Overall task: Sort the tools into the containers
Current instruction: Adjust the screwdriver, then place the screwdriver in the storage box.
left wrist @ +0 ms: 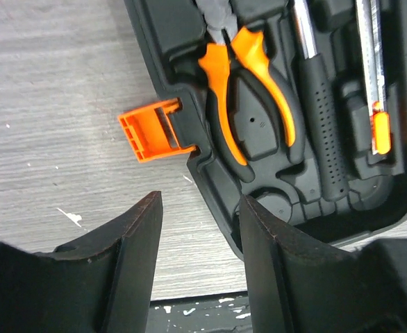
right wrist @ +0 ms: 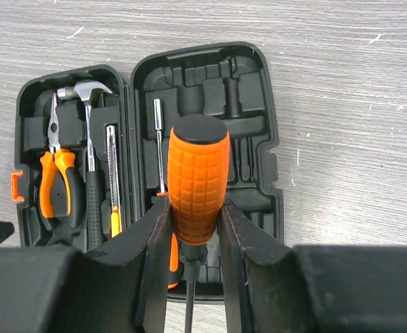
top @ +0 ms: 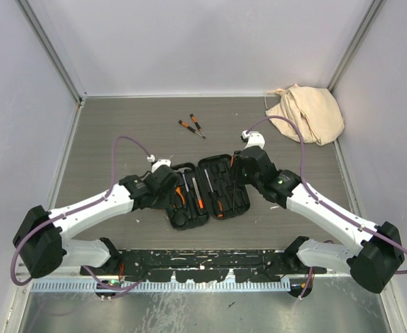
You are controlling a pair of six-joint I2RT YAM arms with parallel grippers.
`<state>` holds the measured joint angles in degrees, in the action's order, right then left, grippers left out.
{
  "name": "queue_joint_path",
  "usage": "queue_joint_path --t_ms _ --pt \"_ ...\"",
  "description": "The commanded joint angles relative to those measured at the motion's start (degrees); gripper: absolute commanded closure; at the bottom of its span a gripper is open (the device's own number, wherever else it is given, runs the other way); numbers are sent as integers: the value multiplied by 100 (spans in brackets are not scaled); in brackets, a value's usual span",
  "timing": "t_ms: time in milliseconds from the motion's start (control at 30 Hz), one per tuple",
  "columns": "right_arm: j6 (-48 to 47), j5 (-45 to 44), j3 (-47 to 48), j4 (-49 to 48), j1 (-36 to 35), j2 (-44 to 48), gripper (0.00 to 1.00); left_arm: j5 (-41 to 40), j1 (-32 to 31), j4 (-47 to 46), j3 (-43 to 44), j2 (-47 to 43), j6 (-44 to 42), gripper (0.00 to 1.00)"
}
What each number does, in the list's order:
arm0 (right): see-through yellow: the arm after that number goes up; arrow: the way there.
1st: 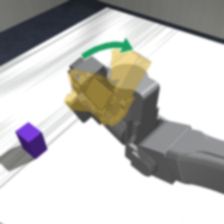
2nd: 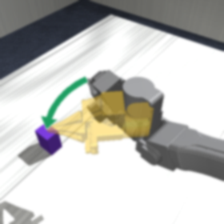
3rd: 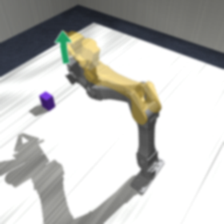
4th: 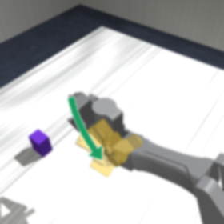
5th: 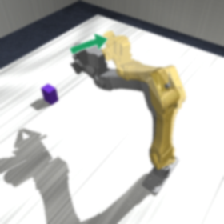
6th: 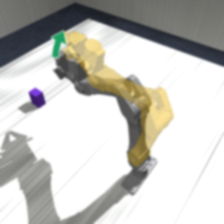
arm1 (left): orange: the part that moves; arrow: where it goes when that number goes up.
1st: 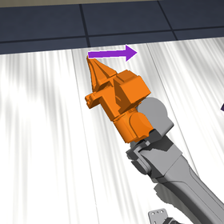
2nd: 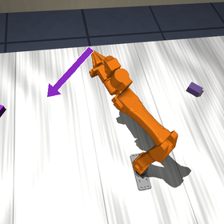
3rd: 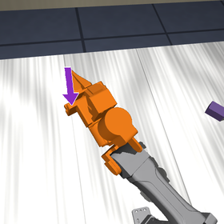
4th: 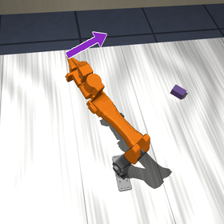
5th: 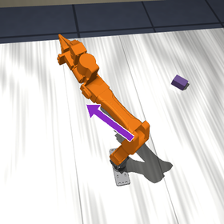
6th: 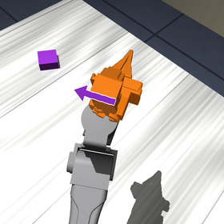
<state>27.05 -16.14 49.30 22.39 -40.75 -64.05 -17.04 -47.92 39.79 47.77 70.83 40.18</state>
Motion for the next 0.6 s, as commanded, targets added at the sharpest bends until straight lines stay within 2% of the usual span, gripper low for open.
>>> queue_joint_path --t_ms 0,167,267,467,567 --pt "-81 103 91 -219 -10 69 100 327 -46 -60 -117 143 247 51" --pt "-59 214 20 -287 -9 37 100 630 -219 -421 -361 427 389 51" --pt "-42 224 -1 -288 -3 57 100 471 -229 -200 -357 564 432 57" --pt "-117 183 16 -297 -7 27 100 145 -229 247 -365 624 429 84" --pt "-149 182 52 -297 -5 -24 100 -38 -160 428 -375 620 438 88"
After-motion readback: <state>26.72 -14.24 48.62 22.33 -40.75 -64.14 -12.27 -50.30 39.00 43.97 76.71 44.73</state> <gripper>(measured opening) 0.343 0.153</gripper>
